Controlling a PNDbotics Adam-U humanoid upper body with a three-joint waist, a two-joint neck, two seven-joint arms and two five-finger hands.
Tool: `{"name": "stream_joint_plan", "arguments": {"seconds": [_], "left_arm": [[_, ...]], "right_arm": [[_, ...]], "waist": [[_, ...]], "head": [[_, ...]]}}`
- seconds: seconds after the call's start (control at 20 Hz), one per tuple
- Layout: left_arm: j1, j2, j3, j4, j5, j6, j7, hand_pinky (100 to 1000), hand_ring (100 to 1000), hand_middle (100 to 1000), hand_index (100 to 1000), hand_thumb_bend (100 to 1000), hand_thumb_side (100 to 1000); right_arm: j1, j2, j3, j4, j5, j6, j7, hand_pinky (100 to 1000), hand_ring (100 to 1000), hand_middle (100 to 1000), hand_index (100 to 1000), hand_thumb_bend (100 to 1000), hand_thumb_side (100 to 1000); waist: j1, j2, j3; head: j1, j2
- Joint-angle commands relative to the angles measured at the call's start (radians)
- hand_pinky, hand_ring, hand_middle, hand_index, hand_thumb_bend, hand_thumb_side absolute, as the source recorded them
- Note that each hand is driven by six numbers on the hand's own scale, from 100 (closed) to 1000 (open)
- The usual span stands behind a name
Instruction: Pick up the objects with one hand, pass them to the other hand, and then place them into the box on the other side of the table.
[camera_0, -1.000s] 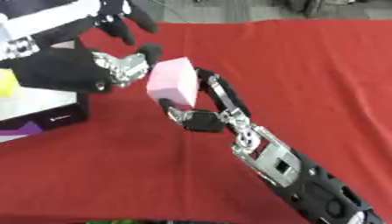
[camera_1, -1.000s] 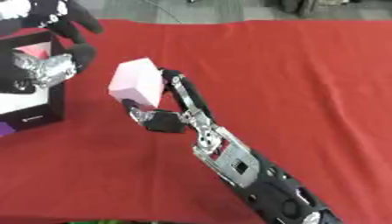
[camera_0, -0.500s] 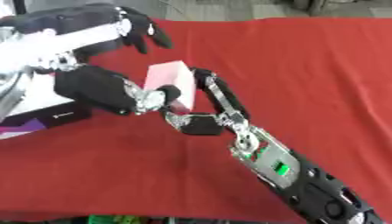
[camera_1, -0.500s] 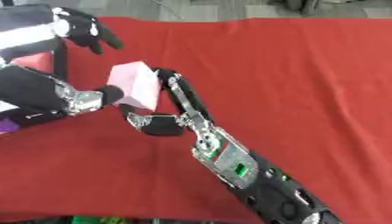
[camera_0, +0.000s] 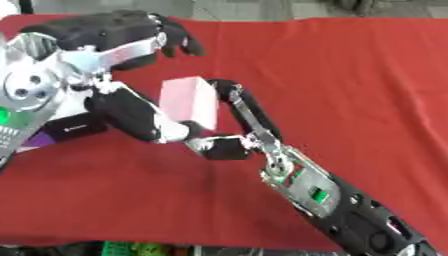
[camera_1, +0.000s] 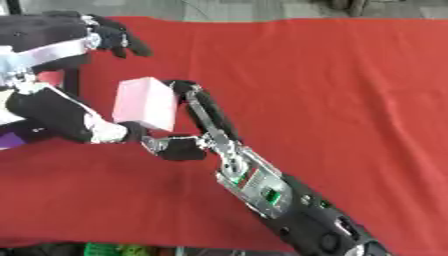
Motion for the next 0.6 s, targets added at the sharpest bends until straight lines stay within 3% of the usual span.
{"name": "stream_joint_plan", "arguments": {"seconds": [0.05,0.3,0.6], "left_arm": [[-0.018,0.004,-0.004,-0.004,-0.017,0.021,-0.013,881,820,818,881,538,429],[-0.017,-0.003,-0.008,0.007,-0.03,0.022,-0.015,879,822,817,873,515,388],[-0.027,-0.023,-0.027,0.032,-0.076,-0.013,-0.042,883,846,828,885,567,327]], "right_arm": [[-0.012,-0.003,0.004,-0.02,0.026,-0.014,0.003,769,495,399,552,100,137],[-0.009,-0.004,0.009,-0.019,0.062,-0.031,-0.001,767,496,399,551,100,109],[-0.011,0.004,0.018,-0.01,0.078,-0.023,-0.011,765,503,405,559,100,135]], "waist": [[0.004,-0.028,0.002],[0.003,-0.027,0.003],[0.004,-0.028,0.005]], "head": [[0.004,0.002],[0.011,0.004],[0.017,0.014]]}}
